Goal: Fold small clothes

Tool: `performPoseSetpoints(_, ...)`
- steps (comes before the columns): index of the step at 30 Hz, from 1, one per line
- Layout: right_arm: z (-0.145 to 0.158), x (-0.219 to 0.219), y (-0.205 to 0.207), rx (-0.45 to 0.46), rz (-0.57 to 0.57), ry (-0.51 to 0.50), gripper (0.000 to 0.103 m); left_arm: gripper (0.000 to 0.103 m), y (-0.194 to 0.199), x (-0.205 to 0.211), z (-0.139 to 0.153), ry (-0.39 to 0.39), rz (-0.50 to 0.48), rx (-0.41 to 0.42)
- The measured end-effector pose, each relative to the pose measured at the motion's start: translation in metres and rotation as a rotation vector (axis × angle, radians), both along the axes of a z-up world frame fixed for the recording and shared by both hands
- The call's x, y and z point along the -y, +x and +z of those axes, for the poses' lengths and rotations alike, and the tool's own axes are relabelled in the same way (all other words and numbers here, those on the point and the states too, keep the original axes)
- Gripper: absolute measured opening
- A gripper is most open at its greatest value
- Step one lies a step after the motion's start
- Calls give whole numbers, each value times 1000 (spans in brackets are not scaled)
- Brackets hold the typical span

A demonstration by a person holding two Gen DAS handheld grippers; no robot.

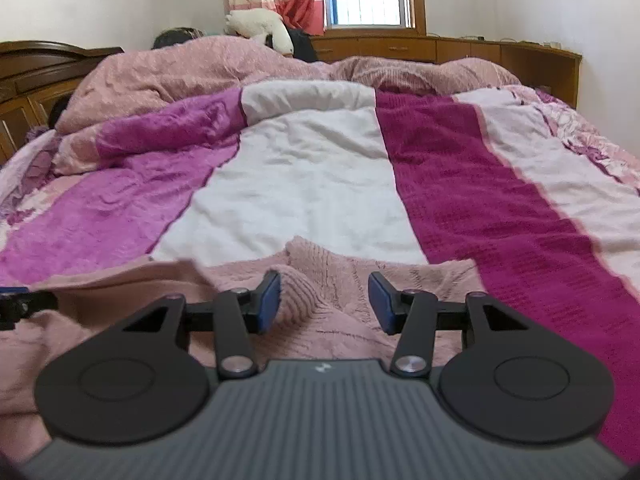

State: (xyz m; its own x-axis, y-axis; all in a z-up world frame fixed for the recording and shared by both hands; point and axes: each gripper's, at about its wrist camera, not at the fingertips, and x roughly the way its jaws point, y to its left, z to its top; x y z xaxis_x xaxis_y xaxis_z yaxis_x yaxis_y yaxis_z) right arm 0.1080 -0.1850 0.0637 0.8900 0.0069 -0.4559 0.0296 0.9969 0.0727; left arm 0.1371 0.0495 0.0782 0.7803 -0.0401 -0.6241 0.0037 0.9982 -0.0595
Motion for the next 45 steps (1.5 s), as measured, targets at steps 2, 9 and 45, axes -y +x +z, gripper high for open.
performPoseSetpoints(2, 8, 2, -11, 5, 5, 10, 50, 54, -12, -1, 8, -2, -2, 7)
performPoseSetpoints(9, 30, 4, -53, 14, 29, 29, 50, 54, -46, -7, 26, -30, -29, -2)
performPoseSetpoints(45, -29, 1, -90, -158, 14, 5, 51, 11, -42, 22, 5, 119, -133, 85)
